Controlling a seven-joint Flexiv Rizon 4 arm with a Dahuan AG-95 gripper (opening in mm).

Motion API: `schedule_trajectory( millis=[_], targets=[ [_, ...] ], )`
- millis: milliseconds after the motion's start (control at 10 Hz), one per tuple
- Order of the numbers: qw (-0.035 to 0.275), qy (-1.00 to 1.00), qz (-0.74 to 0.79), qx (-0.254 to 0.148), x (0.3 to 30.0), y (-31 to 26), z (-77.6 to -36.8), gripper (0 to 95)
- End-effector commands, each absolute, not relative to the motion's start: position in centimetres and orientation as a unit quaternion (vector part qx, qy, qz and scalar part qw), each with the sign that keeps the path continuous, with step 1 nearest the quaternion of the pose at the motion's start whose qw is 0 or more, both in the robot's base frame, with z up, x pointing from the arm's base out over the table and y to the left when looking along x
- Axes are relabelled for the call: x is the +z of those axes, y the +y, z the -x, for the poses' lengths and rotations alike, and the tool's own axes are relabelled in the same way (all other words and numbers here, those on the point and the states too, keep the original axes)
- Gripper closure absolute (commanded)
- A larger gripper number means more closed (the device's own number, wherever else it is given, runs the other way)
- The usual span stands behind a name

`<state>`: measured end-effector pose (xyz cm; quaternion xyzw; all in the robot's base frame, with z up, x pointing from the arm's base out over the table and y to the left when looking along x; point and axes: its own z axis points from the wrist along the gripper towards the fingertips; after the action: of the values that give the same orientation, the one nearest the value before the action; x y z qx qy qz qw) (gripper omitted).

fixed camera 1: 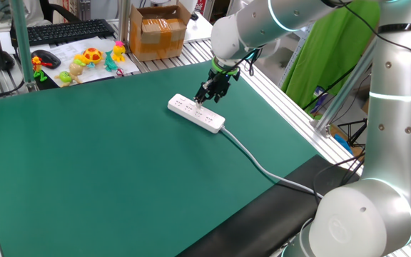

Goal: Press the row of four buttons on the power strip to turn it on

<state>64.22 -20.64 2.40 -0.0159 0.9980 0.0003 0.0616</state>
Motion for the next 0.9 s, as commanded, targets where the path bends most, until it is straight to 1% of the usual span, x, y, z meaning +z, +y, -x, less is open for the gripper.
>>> schedule_trajectory(
  millis=[100, 900],
  targets=[
    [0.061, 0.998, 0.014, 0.000, 2.41, -20.63, -64.42, 19.0],
    [0.063, 0.998, 0.010, 0.000, 2.52, -19.94, -65.28, 19.0]
  ],
)
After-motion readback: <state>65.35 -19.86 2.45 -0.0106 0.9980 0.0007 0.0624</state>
